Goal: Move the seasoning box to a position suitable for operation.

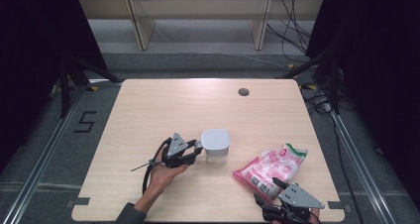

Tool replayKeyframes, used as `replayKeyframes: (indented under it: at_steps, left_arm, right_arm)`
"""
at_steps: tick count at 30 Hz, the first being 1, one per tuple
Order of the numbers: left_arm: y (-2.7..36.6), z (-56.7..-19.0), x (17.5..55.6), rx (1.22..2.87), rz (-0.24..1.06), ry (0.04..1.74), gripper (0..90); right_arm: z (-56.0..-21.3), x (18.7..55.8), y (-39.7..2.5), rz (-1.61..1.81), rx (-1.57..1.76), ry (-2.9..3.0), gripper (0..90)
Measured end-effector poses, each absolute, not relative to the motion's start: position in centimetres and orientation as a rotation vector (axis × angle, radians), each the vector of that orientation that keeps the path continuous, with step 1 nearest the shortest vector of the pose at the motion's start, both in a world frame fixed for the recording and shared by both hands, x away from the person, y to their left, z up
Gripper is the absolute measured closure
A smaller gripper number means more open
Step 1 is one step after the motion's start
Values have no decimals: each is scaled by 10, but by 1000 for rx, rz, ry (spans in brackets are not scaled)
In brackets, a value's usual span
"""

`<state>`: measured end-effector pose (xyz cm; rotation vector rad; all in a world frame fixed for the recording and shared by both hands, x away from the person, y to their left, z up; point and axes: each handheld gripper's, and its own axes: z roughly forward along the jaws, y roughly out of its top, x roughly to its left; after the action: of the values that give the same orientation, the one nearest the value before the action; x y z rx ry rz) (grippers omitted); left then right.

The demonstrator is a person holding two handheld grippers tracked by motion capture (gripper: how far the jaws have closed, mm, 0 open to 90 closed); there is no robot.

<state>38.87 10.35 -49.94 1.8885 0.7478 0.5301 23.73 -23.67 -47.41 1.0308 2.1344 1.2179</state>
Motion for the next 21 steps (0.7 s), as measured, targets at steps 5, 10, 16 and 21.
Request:
replayKeyframes:
  at_steps: [5,10,16,21]
  left_arm:
    - [100,-499,388,1897,555,725,697]
    - [100,-499,393,1902,571,719,700]
    - [102,-499,395,1887,548,738,643]
    - [109,-492,390,1903,503,722,507]
  right_arm:
    - [-474,238,-237,1211,1028,2136,230]
    - [-475,238,-236,1207,1029,2138,230]
    - [-474,238,-237,1202,1037,2137,229]
    - [-474,237,-237,1213,1036,2134,230]
